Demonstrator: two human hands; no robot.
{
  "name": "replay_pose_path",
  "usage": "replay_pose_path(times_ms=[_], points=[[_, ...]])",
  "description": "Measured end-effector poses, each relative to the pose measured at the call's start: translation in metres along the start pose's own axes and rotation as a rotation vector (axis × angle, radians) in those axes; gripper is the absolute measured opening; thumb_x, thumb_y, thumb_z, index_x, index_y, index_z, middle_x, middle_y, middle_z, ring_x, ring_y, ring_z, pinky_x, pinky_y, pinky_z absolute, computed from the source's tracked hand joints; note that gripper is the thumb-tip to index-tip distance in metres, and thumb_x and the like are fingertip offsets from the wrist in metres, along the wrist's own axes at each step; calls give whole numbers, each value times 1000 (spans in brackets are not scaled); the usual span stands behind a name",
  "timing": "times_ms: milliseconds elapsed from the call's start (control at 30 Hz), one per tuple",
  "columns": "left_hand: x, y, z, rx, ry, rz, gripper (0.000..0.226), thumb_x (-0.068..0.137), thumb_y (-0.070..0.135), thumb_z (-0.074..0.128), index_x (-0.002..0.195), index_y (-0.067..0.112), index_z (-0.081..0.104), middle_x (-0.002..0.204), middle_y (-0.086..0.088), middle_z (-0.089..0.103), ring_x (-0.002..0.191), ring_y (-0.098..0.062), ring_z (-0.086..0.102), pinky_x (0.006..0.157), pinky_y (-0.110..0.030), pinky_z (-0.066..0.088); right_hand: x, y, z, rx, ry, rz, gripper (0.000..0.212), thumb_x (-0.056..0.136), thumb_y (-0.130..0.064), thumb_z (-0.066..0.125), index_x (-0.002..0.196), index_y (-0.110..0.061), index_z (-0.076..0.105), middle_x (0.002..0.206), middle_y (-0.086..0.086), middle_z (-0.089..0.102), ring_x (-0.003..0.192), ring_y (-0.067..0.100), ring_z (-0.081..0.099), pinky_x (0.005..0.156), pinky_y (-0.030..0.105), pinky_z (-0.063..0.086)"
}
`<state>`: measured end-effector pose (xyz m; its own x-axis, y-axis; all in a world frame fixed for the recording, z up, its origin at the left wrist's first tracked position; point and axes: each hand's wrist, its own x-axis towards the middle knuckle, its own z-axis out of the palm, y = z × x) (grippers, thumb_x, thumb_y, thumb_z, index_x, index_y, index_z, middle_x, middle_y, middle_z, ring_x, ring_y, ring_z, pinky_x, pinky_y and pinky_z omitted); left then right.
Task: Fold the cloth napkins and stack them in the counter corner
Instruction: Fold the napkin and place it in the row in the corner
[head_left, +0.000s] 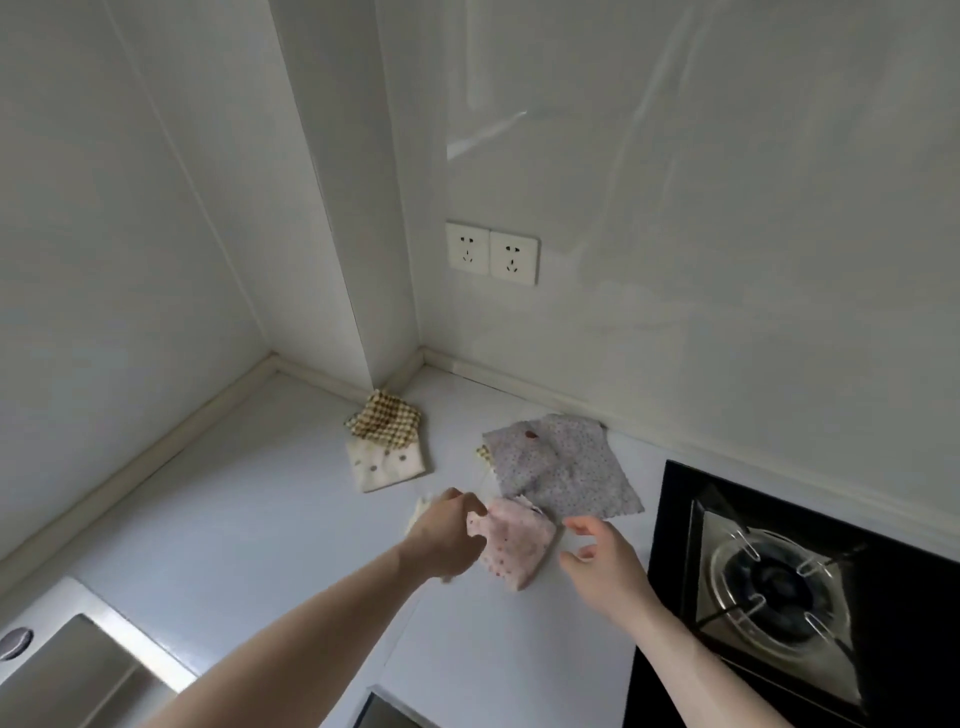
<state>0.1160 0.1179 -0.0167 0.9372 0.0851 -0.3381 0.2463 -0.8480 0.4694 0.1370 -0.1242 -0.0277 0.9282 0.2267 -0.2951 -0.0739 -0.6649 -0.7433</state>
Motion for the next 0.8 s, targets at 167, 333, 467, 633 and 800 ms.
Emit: replay_pose_path(times_ms=[167, 333, 467, 633, 800], points=[[54, 22, 14, 74, 55, 164, 37, 89, 29, 59, 125, 32, 61, 132, 5, 54, 118, -20, 56, 100, -38, 49, 39, 25, 0, -192, 101, -32, 45, 91, -21, 68, 134, -27, 57, 136, -6, 57, 120, 15, 57, 96, 26, 45], [102, 20, 45, 248, 143, 307, 34, 88, 27, 53, 121, 28, 62, 123, 0, 57, 116, -26, 56, 97, -39, 46, 90, 55, 9, -369, 172, -100, 49, 90, -20, 68, 137, -27, 58, 139, -5, 54, 132, 22, 51, 105, 30, 41], [111, -16, 77, 257, 211, 392, 42, 88, 37, 55, 130, 35, 57, 118, 7, 62, 111, -19, 58, 97, -38, 48, 116, 82, 39, -430, 212, -153, 40, 89, -31, 70, 129, -28, 64, 129, -3, 57, 125, 23, 54, 103, 31, 42], [103, -55, 95, 71, 461, 436, 10, 92, 34, 62, 102, 31, 62, 97, 15, 65, 91, -12, 62, 72, -24, 45, 123, 103, 74, -307, 512, -342, 7, 87, -27, 75, 92, -27, 70, 95, -6, 62, 93, 23, 63, 78, 35, 48], [85, -60, 96, -3, 715, 459, 19, 96, 32, 59, 106, 32, 74, 100, 15, 76, 89, -9, 68, 72, -21, 47, 112, 102, 85, -150, 747, -502, 11, 86, -17, 77, 79, -22, 71, 71, -13, 63, 69, 15, 59, 61, 30, 40]])
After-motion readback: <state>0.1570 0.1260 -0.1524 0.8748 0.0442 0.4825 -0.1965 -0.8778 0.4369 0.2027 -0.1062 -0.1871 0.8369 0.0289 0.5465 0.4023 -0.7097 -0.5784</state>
